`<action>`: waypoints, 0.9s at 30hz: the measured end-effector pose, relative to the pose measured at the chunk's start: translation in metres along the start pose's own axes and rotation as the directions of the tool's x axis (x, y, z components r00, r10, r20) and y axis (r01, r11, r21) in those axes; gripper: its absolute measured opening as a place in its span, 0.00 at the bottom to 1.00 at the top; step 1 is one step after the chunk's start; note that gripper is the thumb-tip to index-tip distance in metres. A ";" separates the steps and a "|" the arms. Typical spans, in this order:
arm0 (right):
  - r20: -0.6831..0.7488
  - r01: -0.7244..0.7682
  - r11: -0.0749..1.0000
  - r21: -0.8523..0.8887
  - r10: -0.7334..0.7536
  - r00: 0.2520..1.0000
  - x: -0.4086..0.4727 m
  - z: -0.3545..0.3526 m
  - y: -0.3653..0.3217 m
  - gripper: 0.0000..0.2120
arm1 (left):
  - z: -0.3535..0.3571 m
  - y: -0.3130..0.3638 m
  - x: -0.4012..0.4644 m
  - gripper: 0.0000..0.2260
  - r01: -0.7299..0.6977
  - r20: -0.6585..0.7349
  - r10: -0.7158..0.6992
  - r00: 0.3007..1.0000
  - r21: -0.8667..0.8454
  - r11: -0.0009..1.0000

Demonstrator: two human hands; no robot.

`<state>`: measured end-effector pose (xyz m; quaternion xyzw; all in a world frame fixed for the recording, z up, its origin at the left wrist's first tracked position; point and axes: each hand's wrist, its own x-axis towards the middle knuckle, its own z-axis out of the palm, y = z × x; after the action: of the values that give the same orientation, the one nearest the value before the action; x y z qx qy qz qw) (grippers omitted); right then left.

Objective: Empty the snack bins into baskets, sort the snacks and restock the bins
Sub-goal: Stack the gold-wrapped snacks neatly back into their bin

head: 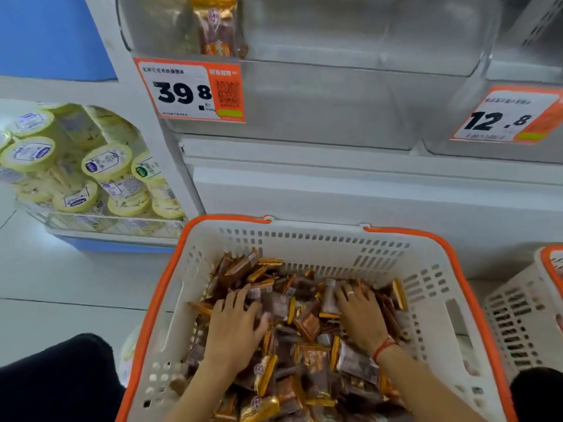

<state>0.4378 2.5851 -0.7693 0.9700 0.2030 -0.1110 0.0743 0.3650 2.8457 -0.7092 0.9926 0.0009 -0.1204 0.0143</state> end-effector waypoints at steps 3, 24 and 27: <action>-0.153 0.069 0.998 0.001 -0.069 0.986 0.006 0.007 0.011 0.32 | -0.003 -0.002 0.007 0.16 0.027 -0.005 -0.027 1.000 -0.039 0.999; 0.196 -0.221 0.425 0.878 0.102 0.975 -0.048 -0.103 0.023 0.16 | -0.086 0.055 0.017 0.13 0.283 0.301 0.071 0.951 -0.940 0.191; 0.409 -0.195 0.890 0.413 0.010 0.912 -0.061 -0.043 0.029 0.12 | -0.084 0.058 0.014 0.11 0.451 0.453 -0.006 0.891 -0.888 -0.082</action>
<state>0.4031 2.5436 -0.7098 0.9277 0.1003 -0.3441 -0.1041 0.3994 2.7901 -0.6300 0.6251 0.2566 -0.2359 0.6983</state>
